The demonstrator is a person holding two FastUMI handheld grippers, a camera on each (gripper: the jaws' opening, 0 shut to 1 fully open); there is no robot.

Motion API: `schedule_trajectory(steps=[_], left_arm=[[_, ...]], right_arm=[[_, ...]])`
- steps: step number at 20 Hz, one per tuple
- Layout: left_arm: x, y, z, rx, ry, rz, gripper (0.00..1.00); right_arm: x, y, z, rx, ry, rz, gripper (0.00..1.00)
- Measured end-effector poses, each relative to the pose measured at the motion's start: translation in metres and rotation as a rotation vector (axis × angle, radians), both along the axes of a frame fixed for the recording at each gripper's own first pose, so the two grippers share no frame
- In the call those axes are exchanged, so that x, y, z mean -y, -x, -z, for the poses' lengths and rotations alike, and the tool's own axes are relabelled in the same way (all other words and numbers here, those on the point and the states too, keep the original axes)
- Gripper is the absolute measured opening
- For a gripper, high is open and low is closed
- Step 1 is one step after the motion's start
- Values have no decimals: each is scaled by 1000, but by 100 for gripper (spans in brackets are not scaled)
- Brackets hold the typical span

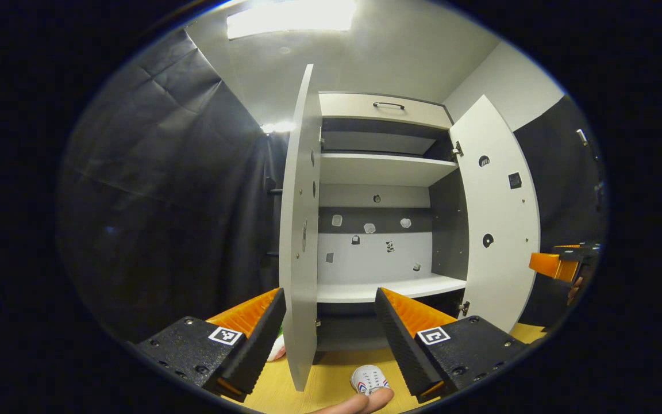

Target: Grab one shoe with the right hand and put it into the shoe cabinet, grab the other shoe with the left hand and put it into the shoe cabinet; then close the right door with the right hand and the left door with the left hand.

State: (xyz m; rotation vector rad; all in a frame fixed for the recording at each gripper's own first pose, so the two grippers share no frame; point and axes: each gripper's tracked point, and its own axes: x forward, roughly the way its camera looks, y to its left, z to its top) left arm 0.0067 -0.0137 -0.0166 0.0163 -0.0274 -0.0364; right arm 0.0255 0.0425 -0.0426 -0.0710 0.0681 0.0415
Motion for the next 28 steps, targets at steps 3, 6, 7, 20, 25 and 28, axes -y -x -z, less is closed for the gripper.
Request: schedule_trajectory(steps=[3,6,7,20,25,28], left_arm=[[-5,2,9,-32,-15,-10,95],[-15,2,23,-59,-88,-40,95],[-18,3,30,-73,-100,-45,95],[-8,22,106,-231,46,12,95],[-12,14,121,-253,38,2,96],[0,17,130,-265,40,49,95]], right_arm=[[-16,-4,27,-2,10,-31,99],[-29,-13,80,-64,32,-43,99],[-33,-17,99,-97,33,-41,99],[-59,-42,355,-543,-9,1,99],[-68,-30,413,-700,-26,2,90],[-68,-41,429,-685,-24,-11,73]])
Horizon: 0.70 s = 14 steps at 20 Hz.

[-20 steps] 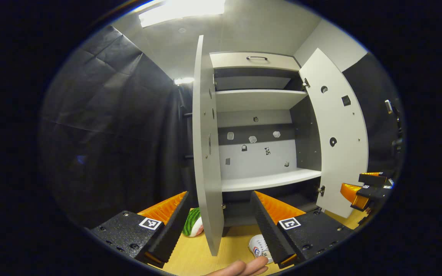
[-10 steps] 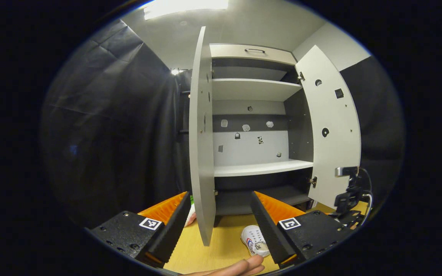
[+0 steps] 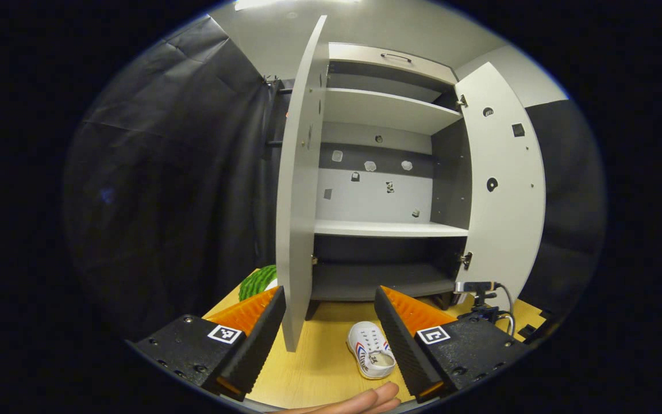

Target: Grab one shoe with the right hand and put it into the shoe cabinet, grab the other shoe with the left hand and put it into the shoe cabinet; then close the right door with the right hand and the left door with the left hand.

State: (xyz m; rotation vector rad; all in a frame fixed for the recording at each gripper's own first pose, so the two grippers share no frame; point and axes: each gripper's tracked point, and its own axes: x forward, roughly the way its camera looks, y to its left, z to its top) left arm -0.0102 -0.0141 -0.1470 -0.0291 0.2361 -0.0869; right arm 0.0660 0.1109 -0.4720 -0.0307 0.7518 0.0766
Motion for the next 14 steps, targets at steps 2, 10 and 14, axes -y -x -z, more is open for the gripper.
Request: schedule_trajectory(steps=[2,10,14], left_arm=[[1,-1,5,-3,-27,13,95],[-6,-11,11,-2,-53,-10,95],[-4,-11,3,40,-81,4,95]], right_arm=[[10,-15,6,16,-14,25,65],[3,-46,5,84,-238,19,1],[2,-38,-12,154,-343,26,0]])
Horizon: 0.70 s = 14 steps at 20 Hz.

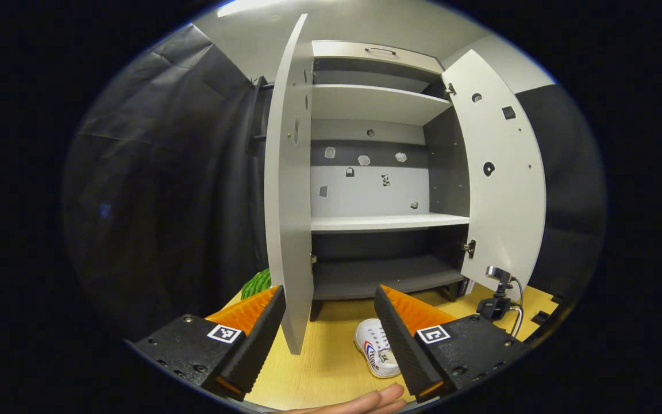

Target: Grab one shoe with the right hand and put it into the shoe cabinet, grab the other shoe with the left hand and put it into the shoe cabinet; then close the right door with the right hand and the left door with the left hand.

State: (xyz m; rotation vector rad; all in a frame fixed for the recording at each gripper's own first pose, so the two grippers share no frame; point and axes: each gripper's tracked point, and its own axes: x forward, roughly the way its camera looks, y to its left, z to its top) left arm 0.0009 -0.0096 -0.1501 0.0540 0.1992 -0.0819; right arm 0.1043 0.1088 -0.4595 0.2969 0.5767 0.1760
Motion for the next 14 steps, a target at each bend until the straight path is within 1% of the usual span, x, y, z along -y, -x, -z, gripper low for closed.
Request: schedule_trajectory(steps=[4,6,7,9,11,14], left_arm=[[2,-1,-6,30,-21,23,95],[-4,-4,-9,40,-12,4,95],[-6,-4,-8,42,-8,-2,95],[-9,-6,-3,32,-10,-8,95],[-10,-6,6,5,-7,-7,95],[-12,-6,11,-15,14,-6,95]], right_arm=[[-2,12,-20,44,43,-25,1],[-8,18,-40,58,15,-33,0],[-12,21,-52,69,7,-51,1],[-20,27,-80,107,39,-89,1],[-27,30,-117,177,78,-109,0],[-40,35,-176,279,88,-142,1]])
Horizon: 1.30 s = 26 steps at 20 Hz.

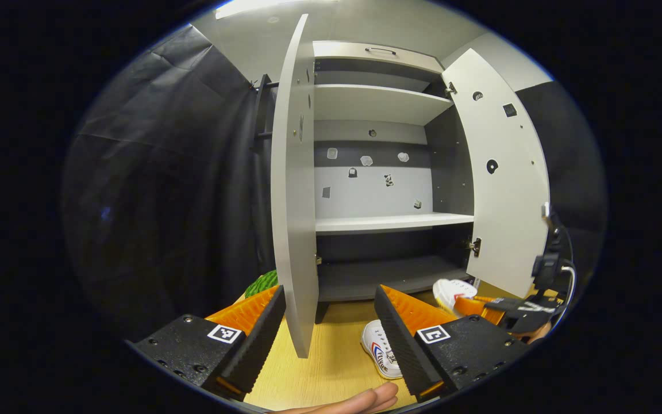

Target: Grab one shoe with the right hand and put it into the shoe cabinet, grab the other shoe with the left hand and put it into the shoe cabinet; then close the right door with the right hand and the left door with the left hand.

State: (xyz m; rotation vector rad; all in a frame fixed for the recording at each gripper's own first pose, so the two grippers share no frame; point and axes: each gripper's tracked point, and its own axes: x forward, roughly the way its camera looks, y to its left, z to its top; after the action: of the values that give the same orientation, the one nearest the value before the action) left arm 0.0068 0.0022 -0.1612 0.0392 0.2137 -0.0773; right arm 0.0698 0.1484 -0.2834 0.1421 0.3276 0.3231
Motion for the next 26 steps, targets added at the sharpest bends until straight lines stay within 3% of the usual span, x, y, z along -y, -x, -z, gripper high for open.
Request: schedule_trajectory(steps=[7,11,12,15,20,26], left_arm=[[-4,-4,-11,28,32,-1,95],[-3,-13,-24,58,16,8,95],[-1,-17,-28,69,8,11,95],[7,-27,-36,93,-15,27,95],[21,-40,-34,110,14,43,95],[31,-54,-22,89,50,66,95]], right_arm=[[-10,-14,-129,176,70,-54,1],[-15,-52,-189,228,134,-58,1],[-18,-67,-201,239,155,-56,5],[-29,-110,-231,263,192,-56,1],[-50,-182,-251,281,293,-60,1],[-71,-253,-209,211,482,-101,1]])
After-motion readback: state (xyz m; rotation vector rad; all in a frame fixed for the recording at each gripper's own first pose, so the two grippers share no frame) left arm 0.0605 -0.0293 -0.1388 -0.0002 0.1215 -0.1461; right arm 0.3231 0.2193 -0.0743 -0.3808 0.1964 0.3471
